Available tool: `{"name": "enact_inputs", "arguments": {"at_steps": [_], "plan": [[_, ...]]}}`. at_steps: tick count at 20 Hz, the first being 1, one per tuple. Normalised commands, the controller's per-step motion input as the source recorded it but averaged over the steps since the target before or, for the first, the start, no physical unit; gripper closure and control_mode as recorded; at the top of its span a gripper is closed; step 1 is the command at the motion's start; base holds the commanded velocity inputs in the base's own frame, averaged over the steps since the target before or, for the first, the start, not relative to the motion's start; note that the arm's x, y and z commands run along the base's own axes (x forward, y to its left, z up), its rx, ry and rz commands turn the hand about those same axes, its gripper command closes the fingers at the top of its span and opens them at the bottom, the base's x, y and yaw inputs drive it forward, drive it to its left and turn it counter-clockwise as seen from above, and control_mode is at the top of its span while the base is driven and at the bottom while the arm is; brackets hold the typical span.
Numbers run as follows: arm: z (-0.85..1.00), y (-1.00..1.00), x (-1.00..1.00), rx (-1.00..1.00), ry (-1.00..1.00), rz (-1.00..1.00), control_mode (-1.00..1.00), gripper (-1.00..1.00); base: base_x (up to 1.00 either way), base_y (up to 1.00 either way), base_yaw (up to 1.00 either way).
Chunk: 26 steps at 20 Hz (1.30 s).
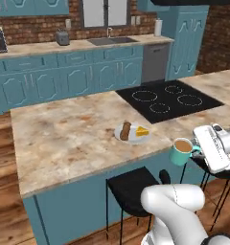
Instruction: Pick up the brewed coffee from the coffee machine and place it next to the breakfast plate on the dining counter.
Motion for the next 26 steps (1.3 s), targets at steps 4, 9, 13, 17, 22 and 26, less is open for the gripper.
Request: {"name": "enact_inputs", "arguments": {"at_steps": [4, 9, 13, 17, 22, 26], "plan": [[0.0, 0.0, 0.0, 0.0, 0.0, 0.0, 1.0, 1.0, 0.72, -0.61, 0.7], [0.0, 0.0, 0.0, 0.0, 0.0, 0.0, 1.0, 1.0, 0.44, -0.86, 0.64], [0.0, 0.0, 0.0, 0.0, 0.0, 0.0, 1.0, 1.0, 0.07, -1.0, 0.53], [0.0, 0.0, 0.0, 0.0, 0.0, 0.0, 1.0, 1.0, 0.0, -0.99, 0.42], [-0.02, -0.09, 0.39, -0.02, -0.08, -0.03, -1.0, 1.0, 0.02, -0.12, 0.03], [-0.01, -0.15, 0.79, -0.04, -0.04, -0.18, -1.0, 1.0, 0.0, 0.0, 0.0]]}}
